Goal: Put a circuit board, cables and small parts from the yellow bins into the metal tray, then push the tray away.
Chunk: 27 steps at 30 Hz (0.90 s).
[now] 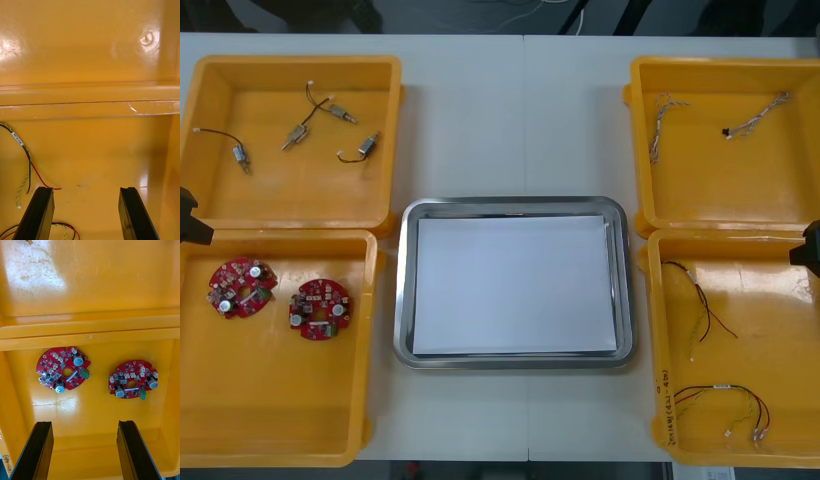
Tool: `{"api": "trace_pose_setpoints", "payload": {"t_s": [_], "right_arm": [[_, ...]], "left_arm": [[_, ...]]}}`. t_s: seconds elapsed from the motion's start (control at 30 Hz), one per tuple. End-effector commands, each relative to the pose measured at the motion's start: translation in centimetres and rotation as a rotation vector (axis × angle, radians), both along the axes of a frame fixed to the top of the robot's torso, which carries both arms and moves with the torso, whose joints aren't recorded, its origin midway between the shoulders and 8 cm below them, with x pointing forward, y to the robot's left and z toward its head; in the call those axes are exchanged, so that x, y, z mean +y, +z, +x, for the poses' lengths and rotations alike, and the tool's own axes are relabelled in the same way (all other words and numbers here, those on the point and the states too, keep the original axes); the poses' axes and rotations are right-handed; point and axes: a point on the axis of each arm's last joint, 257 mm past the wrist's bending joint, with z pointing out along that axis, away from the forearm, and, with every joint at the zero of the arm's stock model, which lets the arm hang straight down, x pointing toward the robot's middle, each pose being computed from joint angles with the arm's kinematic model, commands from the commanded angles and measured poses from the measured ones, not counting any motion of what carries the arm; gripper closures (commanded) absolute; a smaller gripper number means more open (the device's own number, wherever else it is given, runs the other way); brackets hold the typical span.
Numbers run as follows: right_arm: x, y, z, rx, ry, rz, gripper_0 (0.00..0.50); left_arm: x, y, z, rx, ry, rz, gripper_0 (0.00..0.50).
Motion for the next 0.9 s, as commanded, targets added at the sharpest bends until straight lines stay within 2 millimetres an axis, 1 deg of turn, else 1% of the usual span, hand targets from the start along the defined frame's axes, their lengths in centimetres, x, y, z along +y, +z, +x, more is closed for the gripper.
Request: {"api": "trace_pose_setpoints", "payload": {"t_s": [0.03, 0.9], "right_arm": [[-1.51, 0.87, -0.45, -0.004, 0.019, -0.054, 0.0], [-1.51, 0.87, -0.45, -0.004, 0.019, -0.054, 0.0]], "left_arm": [[1.65, 1.59, -0.31, -0.027, 0.025, 0.052, 0.0], [1.65, 1.59, -0.31, -0.027, 0.025, 0.052, 0.0]]}}
